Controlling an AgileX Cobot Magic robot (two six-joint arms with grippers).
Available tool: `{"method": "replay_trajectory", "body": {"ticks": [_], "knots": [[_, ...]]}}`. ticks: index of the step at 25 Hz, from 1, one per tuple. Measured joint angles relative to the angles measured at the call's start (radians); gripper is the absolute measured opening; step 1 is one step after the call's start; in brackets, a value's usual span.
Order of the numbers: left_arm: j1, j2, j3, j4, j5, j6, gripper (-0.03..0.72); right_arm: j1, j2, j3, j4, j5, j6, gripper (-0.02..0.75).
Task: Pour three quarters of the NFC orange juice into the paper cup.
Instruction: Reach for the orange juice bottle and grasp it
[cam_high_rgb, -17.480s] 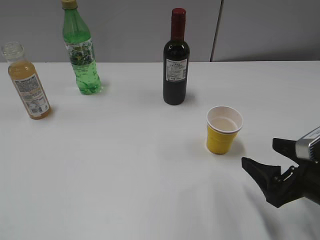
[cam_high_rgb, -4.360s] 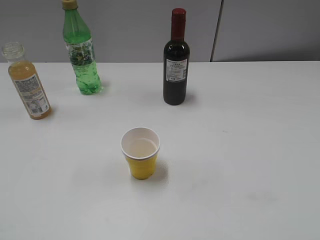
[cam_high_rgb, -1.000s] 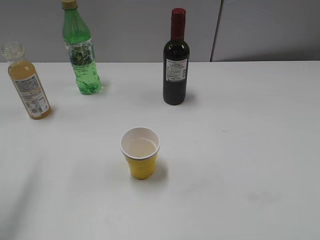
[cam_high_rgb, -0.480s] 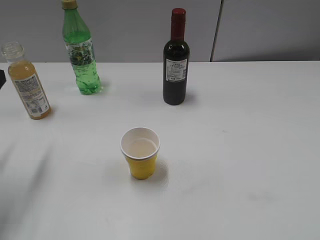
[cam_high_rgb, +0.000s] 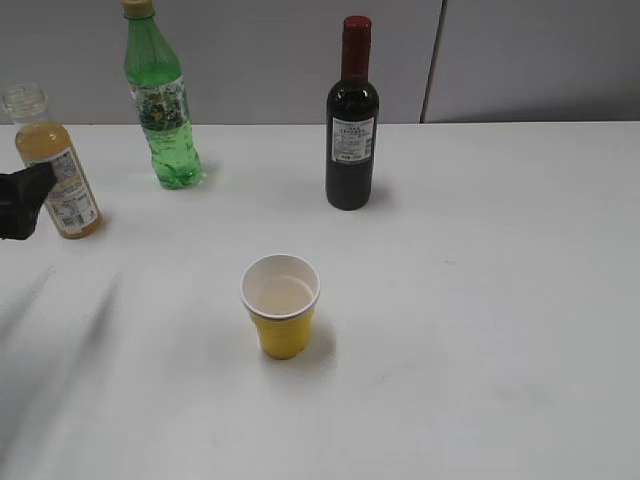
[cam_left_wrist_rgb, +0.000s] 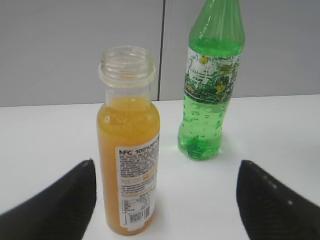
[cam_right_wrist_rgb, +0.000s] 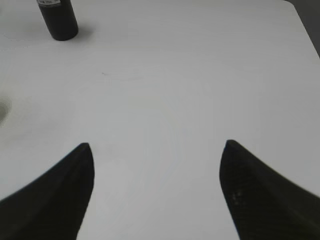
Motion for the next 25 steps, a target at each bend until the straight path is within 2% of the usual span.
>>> {"method": "replay_trajectory", "body": {"ticks": [8,25], "knots": [[0.000,0.146,-0.038,-0.028,-0.060,-0.003,0.682,0.000,0.000,0.000,0.000,0.000,0.000,0.592],[0.000,0.397,-0.278,-0.069,-0.072,-0.003,0.683,0.000,0.000,0.000,0.000,0.000,0.000,0.592]]}}
